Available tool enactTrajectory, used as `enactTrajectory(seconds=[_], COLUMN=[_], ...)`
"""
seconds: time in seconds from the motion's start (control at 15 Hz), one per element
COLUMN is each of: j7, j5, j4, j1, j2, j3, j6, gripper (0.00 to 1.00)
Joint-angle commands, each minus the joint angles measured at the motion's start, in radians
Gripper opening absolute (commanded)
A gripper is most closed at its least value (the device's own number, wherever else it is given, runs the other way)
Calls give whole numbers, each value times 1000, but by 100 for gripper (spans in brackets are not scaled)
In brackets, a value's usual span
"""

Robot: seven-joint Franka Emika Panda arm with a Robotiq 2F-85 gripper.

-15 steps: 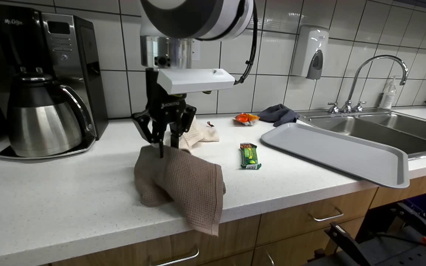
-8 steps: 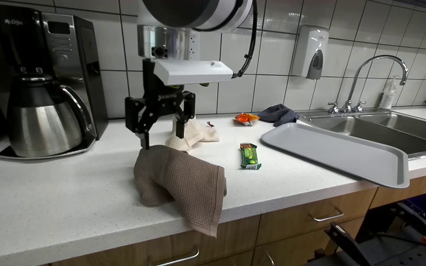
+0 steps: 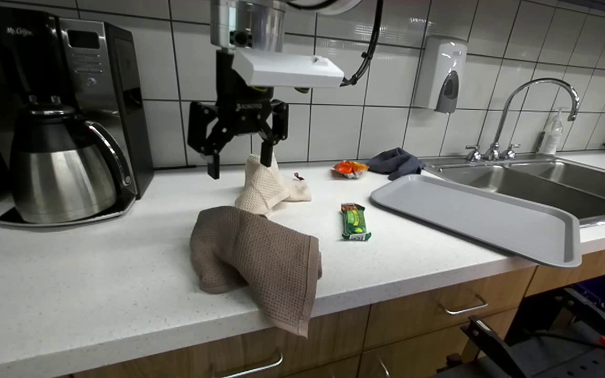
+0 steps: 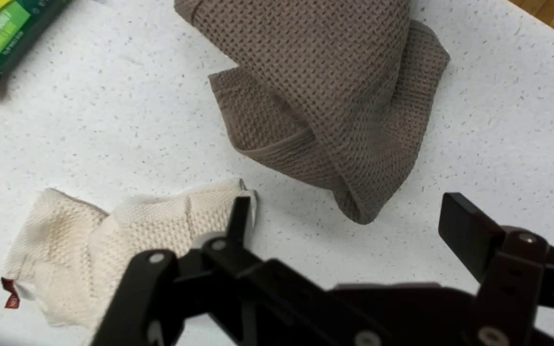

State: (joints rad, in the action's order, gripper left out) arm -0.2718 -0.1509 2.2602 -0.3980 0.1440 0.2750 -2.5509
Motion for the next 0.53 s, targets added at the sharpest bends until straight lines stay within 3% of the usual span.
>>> enactTrajectory(seconds=[0.0,0.47], j7=[-8,-28], j5=[17,14], j4=[77,181], j1=[30,94], j2=[-107,-227], j3=[-2,-24], j6=[1,-3], gripper=[100,100])
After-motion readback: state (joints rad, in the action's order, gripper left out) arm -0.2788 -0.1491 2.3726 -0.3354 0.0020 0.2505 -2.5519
